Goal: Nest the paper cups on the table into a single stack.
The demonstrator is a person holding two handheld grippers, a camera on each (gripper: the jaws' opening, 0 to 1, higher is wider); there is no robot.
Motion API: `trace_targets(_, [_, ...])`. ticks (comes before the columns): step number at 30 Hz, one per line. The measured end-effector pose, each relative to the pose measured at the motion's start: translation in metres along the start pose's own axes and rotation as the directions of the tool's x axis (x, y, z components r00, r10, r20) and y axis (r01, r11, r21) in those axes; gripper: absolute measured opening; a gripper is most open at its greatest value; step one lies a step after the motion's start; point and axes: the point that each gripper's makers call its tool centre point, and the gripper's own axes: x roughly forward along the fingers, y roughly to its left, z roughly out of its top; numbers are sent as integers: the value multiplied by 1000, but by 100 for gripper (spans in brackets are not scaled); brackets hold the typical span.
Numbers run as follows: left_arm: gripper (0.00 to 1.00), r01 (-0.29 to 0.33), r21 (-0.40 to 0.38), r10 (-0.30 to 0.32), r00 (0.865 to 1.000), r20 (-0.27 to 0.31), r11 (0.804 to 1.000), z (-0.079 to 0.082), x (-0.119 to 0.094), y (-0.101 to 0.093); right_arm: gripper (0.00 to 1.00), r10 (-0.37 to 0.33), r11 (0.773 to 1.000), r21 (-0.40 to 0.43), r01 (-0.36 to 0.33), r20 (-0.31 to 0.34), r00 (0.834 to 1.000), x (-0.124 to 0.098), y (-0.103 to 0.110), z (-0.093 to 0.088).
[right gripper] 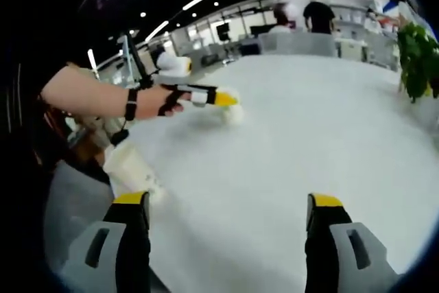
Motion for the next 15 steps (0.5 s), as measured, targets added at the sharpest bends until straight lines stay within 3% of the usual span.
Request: trace_targets(15, [39,26,16,-26,1000,-12,1000,2,-6,-9,92,-5,1000,2,5,8,1000,-6,6,-2])
